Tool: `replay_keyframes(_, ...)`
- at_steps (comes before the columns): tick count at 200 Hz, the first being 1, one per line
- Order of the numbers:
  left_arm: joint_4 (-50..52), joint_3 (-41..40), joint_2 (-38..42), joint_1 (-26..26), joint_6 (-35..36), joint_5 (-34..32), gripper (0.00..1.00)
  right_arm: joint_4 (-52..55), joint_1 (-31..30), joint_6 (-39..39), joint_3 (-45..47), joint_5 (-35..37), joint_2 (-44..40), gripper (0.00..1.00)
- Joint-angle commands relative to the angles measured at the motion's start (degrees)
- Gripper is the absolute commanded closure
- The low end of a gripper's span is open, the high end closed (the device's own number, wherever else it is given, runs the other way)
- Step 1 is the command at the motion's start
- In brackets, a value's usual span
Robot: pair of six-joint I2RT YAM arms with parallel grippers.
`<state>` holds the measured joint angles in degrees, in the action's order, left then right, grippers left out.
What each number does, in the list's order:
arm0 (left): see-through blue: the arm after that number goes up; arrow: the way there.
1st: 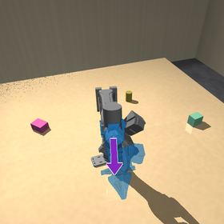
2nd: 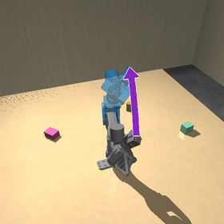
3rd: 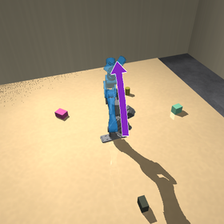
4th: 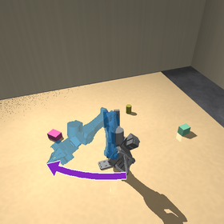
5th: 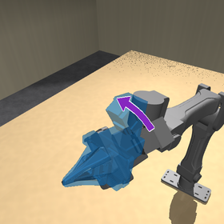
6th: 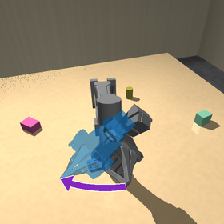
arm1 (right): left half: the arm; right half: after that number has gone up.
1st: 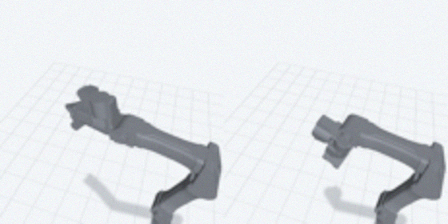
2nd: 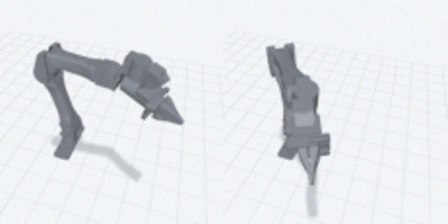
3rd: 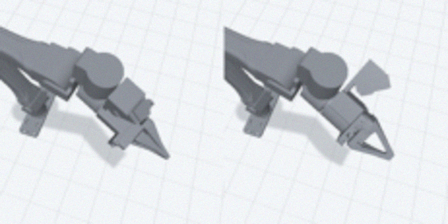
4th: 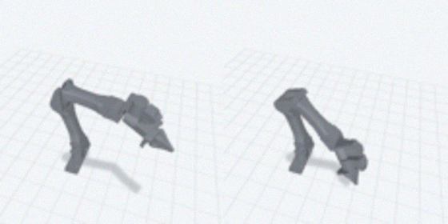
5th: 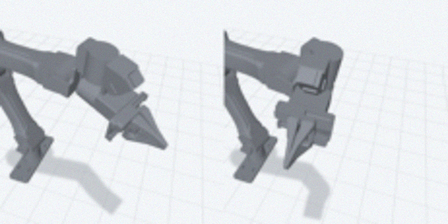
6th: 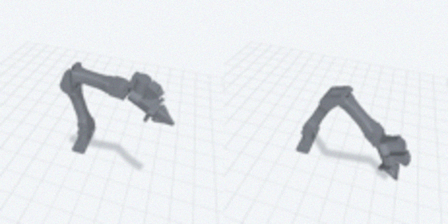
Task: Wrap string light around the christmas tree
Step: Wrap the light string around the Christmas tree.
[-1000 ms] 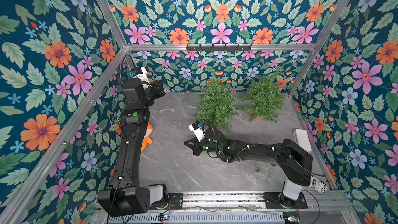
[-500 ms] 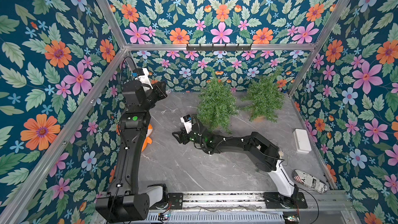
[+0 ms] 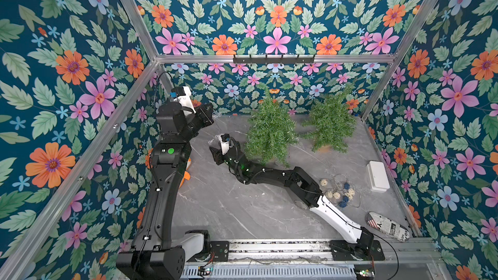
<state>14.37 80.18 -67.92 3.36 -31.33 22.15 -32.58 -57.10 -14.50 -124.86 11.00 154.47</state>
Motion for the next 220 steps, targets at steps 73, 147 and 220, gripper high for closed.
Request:
replay_keyframes(73, -2.7, 5.4, -5.0, 0.0, 2.4, -6.6, 1.00, -6.9, -3.5, -4.2, 36.2, -17.3, -25.6, 1.00)
replay_keyframes(147, -7.2, 3.2, -3.8, 0.0, 2.3, -4.9, 1.00, 18.4, -3.7, -2.3, 52.4, -30.1, -56.2, 1.00)
replay_keyframes(220, -13.6, -4.6, 1.0, 2.6, -1.6, 2.4, 1.00, 59.8, 3.4, 3.9, 44.8, -26.0, -79.1, 1.00)
